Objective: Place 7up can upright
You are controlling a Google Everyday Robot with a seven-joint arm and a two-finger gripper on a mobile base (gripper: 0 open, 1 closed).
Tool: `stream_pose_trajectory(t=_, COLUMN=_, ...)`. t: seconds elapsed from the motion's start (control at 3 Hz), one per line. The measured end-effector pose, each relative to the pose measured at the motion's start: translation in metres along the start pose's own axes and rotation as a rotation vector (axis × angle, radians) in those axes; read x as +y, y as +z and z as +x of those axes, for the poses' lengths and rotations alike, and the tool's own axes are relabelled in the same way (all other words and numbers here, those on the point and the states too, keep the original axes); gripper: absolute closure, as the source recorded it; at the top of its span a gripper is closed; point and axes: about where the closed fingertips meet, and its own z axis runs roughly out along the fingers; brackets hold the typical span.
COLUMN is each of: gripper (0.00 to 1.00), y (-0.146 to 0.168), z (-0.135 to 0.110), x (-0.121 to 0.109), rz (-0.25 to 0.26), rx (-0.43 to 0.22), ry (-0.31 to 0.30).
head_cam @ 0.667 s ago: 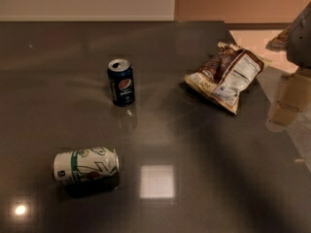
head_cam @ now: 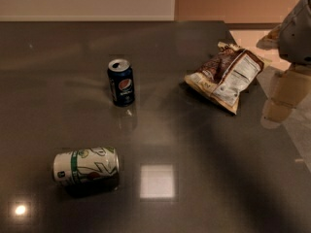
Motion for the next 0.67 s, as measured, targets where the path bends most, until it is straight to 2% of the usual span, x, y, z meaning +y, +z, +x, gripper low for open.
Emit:
stream_pose_trajectory(t=0.33, gripper=0.00, y=0.007, z=-0.025, x=-0.003, rz=-0.031, rx=-0.057, ry=-0.116)
stream_pose_trajectory(t=0.67, gripper=0.00, y=0.005, z=-0.048, x=0.001, rz=-0.059, rx=-0.127, ry=-0.263)
